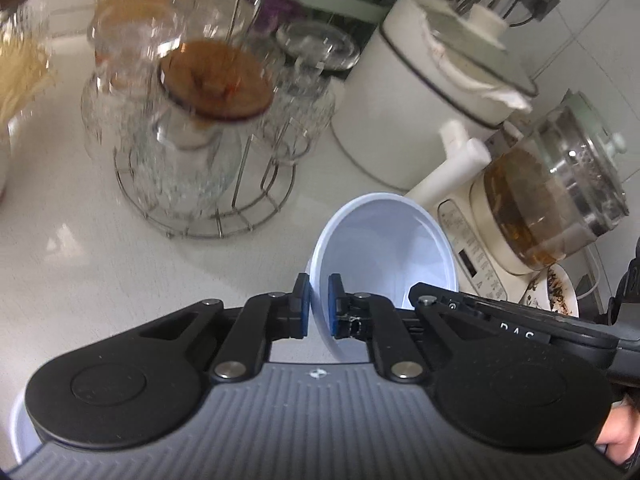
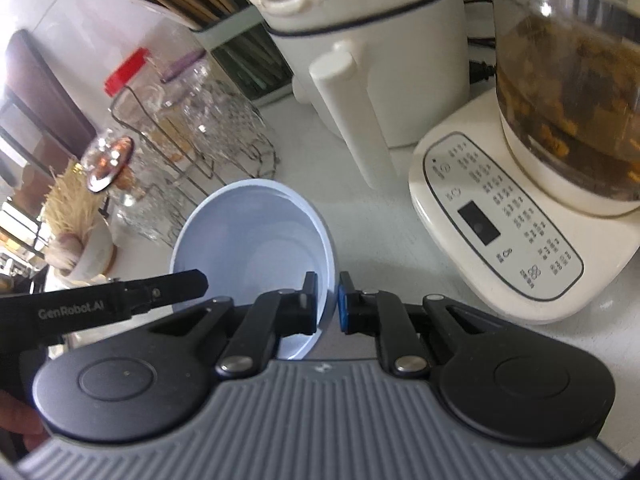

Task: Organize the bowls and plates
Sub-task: 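Lift the second blue bowl with both grippers and carry it to the first bowl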

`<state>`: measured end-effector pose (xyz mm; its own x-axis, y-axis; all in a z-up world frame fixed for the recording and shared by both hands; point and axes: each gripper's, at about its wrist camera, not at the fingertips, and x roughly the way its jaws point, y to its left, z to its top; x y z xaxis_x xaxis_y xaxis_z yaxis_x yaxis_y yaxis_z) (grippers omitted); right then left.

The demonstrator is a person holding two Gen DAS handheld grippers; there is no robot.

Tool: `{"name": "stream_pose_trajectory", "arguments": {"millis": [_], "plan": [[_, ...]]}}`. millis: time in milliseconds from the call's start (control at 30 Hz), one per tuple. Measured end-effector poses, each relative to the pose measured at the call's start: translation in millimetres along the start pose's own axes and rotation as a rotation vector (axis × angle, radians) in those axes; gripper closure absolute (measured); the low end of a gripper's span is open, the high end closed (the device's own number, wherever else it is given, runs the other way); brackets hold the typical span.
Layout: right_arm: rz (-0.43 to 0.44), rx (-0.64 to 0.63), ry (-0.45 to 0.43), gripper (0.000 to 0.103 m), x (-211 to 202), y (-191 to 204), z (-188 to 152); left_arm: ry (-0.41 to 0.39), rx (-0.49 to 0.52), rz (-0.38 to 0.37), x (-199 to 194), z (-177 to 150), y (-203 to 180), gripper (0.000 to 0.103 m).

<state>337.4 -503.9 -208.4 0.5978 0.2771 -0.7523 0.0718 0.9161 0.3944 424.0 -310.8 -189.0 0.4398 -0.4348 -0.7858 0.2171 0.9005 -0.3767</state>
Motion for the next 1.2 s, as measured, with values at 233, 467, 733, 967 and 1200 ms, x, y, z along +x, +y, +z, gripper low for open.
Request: {"name": "stream_pose_trajectory", "arguments": {"millis": [233, 467, 733, 967, 1200], "plan": [[0.009, 0.008, -0.05, 0.09, -25, 9, 5, -0.042, 0.028, -0.019, -24, 8, -9, 0.092], [0.008, 0.029, -0.073, 0.09, -42, 16, -1, -0.048, 0.037, -0.036, -46, 2, -10, 0.092], [0.019, 0.049, -0.12, 0.09, -65, 38, -19, -0.095, 0.067, -0.057, -83, -9, -3, 0.092], [0.039, 0.068, -0.155, 0.09, -83, 68, -41, -0.134, 0.073, -0.067, -121, -23, 14, 0.092], [0.06, 0.063, -0.184, 0.09, -93, 104, -65, -0.169, 0.077, -0.056, -162, -42, 40, 0.092]]}}
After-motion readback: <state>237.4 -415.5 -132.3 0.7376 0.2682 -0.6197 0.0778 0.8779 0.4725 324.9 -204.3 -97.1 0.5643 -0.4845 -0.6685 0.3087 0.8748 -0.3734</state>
